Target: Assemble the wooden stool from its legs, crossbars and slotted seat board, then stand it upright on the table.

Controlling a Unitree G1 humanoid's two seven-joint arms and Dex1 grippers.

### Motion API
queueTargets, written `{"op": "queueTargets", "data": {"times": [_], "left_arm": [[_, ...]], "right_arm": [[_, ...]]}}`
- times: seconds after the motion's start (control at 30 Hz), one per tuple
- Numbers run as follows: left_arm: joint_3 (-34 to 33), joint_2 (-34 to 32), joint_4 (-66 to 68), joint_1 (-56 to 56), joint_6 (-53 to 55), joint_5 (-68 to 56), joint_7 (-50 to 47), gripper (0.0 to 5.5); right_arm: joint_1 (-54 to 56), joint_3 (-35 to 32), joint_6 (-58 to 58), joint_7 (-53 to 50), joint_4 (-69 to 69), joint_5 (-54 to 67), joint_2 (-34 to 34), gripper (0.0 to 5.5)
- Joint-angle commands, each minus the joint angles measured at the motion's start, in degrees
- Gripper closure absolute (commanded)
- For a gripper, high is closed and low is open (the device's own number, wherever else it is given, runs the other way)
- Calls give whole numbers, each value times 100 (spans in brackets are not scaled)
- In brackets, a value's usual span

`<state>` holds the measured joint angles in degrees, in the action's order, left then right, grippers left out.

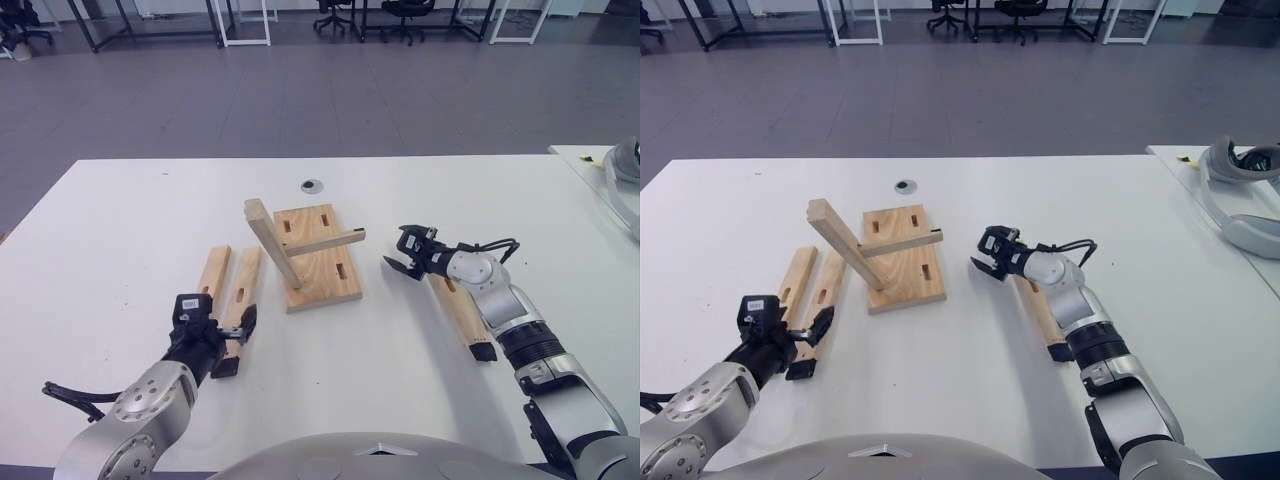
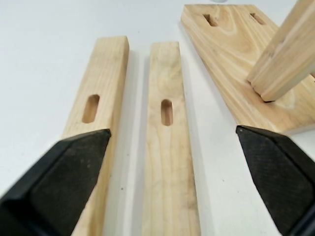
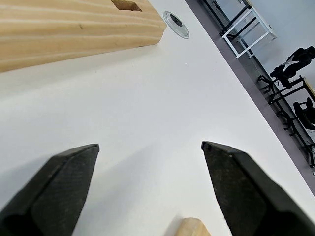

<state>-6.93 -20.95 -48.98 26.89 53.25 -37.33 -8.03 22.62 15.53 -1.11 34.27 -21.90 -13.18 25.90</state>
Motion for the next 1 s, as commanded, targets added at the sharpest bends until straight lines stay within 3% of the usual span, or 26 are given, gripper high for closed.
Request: {"op": "queueTargets", "data": {"times": [0.03, 0.23, 0.57, 0.87, 1.0], "left_arm": [[186, -12, 195, 142, -96, 350, 164, 81], [590, -191, 666, 208, -205, 1123, 317, 81], [643, -7, 745, 0, -536, 1648, 575, 242], [-63, 212, 814, -788, -554, 1653, 636, 378], [104, -143, 791, -742, -593, 1903, 961, 452]], "right_arm": [[57, 26, 39, -12, -92, -41, -26, 161], [64, -3, 62, -68, -221, -9, -79, 161], [208, -39, 136, -244, -433, -21, -215, 161], [1114, -1104, -258, -1085, -1107, 658, -515, 161], [1250, -1163, -275, -1146, -1293, 686, -510, 161]]}}
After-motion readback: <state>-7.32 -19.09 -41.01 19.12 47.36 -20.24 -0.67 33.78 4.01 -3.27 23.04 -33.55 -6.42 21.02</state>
